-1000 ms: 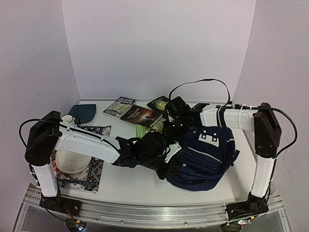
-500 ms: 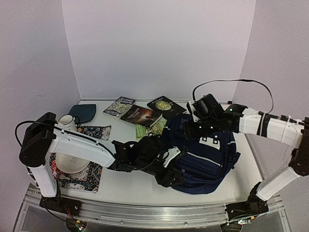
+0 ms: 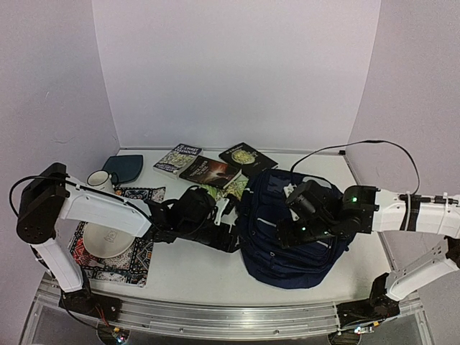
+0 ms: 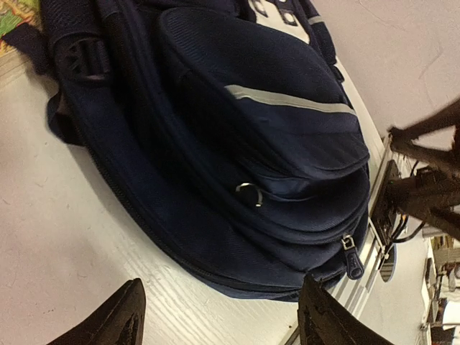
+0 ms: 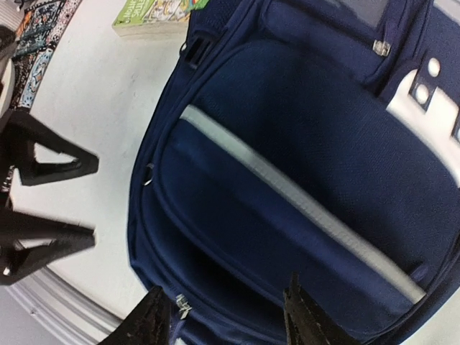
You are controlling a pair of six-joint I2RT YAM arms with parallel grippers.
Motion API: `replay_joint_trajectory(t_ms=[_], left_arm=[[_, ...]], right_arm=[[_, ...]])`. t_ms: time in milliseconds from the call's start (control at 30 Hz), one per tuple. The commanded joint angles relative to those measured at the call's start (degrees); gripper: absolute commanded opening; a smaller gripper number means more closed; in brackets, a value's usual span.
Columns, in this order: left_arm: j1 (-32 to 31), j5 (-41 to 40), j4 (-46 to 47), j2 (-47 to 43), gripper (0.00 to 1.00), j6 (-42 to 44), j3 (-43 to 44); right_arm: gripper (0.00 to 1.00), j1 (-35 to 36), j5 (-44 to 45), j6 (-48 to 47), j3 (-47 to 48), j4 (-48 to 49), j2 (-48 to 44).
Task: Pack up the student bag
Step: Grab the second largest pocket of the student bag.
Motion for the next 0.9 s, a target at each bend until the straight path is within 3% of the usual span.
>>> replay_joint_trajectory(t_ms=[0,467,867], left_arm=[[0.66,-1.73,2.06,-0.79,0.74,-6.84,0.05],[0.6,3.2,3.51,5.42,0.74,-9.69,3.39],[-0.92,5.27,3.73,8.81,0.73,-10.04,5.68]], right_arm=[[0.5,4.68,2.95,9.24,-0.82,-2.12,0.87],[0.34,8.69,-0.27,18.67,-6.11,5.04,5.23],[0.32,10.36,-1.92,21.28,-6.24,6.1,6.38]])
